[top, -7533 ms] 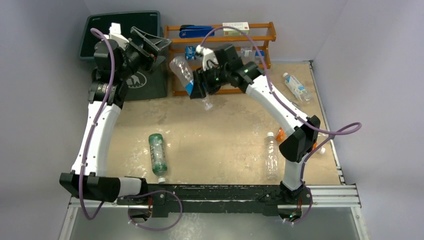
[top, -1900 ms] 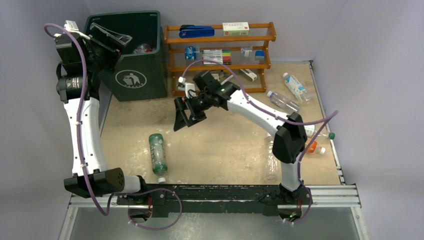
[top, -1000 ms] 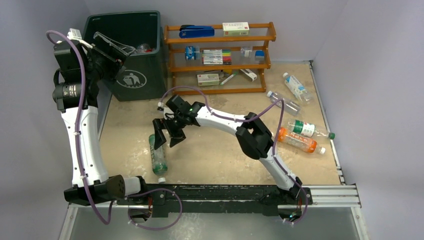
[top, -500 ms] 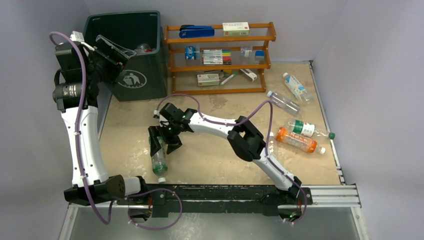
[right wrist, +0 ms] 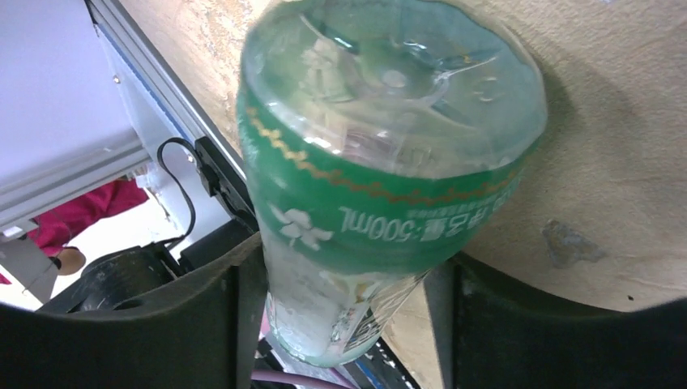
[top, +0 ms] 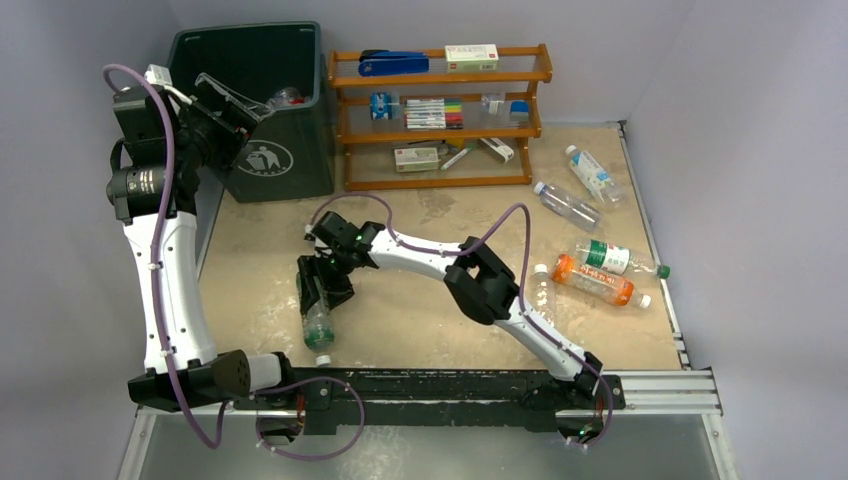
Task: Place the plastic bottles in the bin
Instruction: Pick up the plastic bottle at the center of the board.
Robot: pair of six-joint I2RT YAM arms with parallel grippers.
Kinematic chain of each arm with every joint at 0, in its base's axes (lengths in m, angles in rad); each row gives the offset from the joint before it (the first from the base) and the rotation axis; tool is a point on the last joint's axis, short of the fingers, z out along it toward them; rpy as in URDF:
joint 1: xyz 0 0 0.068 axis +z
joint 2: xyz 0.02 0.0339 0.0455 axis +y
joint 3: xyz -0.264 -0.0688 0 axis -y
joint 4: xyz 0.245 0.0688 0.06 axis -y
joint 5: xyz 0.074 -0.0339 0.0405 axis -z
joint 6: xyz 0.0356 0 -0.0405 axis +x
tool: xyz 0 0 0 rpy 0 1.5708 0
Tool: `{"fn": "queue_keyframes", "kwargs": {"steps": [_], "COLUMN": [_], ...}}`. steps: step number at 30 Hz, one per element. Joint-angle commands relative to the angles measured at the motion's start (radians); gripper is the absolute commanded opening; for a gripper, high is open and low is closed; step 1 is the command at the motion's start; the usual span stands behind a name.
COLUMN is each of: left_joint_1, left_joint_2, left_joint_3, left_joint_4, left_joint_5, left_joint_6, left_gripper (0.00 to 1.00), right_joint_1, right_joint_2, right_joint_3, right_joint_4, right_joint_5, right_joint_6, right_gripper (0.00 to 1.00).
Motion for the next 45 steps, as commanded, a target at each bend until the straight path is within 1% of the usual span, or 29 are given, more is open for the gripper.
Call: {"fn": "queue_keyframes", "kwargs": {"steps": [1, 2, 3, 6, 9, 12, 14, 19, 24, 28, 32, 34, 40, 42, 45], "left_joint_1": [0.002, 0.001, 0.002, 0.002, 0.002, 0.002, 0.001, 0.002, 0.002, 0.000, -0.012, -0.032, -0.122, -0.159, -0.187], "left_joint_2": [-0.023, -0.023, -0.022, -0.012, -0.003, 0.002, 0.005, 0.007, -0.001, -0.013, -0.039, -0.049, -0.076, -0.084, -0.097], "left_joint_3": [-0.002, -0.003, -0.005, 0.002, 0.007, 0.011, 0.009, -0.030, -0.066, -0.102, -0.136, -0.151, -0.189, -0.204, -0.219], "left_joint_4": [0.008, 0.013, 0.018, 0.035, 0.064, 0.086, 0.101, 0.171, 0.249, 0.324, 0.391, 0.411, 0.390, 0.384, 0.369], "left_joint_5": [0.016, 0.018, 0.021, 0.043, 0.075, 0.097, 0.098, 0.131, 0.163, 0.204, 0.228, 0.228, 0.187, 0.169, 0.153], "left_joint_6": [0.028, 0.024, 0.019, -0.001, -0.043, -0.072, -0.089, -0.139, -0.191, -0.243, -0.283, -0.281, -0.232, -0.218, -0.197], "left_gripper": [0.88, 0.88, 0.88, 0.87, 0.87, 0.87, 0.87, 0.86, 0.86, 0.86, 0.86, 0.88, 0.89, 0.89, 0.89], "right_joint_1": [0.005, 0.003, 0.000, -0.017, -0.052, -0.107, -0.151, -0.241, -0.292, -0.334, -0.382, -0.404, -0.438, -0.446, -0.459], "right_joint_2": [0.001, -0.012, -0.023, -0.072, -0.156, -0.254, -0.300, -0.387, -0.400, -0.415, -0.437, -0.440, -0.432, -0.440, -0.464], "right_joint_3": [-0.029, -0.034, -0.040, -0.069, -0.145, -0.251, -0.273, -0.259, -0.112, -0.054, -0.038, -0.030, 0.012, 0.008, -0.021], "right_joint_4": [0.002, 0.003, 0.003, 0.012, 0.045, 0.122, 0.128, 0.111, 0.020, 0.005, 0.058, 0.086, 0.155, 0.175, 0.217], "right_joint_5": [-0.010, -0.008, -0.006, -0.005, -0.008, -0.028, -0.042, -0.055, -0.059, -0.095, -0.159, -0.203, -0.311, -0.331, -0.360], "right_joint_6": [0.000, -0.003, -0.011, -0.032, -0.053, -0.041, -0.042, -0.057, -0.103, -0.095, -0.052, -0.019, 0.046, 0.063, 0.092], "right_gripper": [0.61, 0.55, 0.52, 0.49, 0.48, 0.48, 0.48, 0.48, 0.48, 0.48, 0.48, 0.48, 0.49, 0.50, 0.51]}}
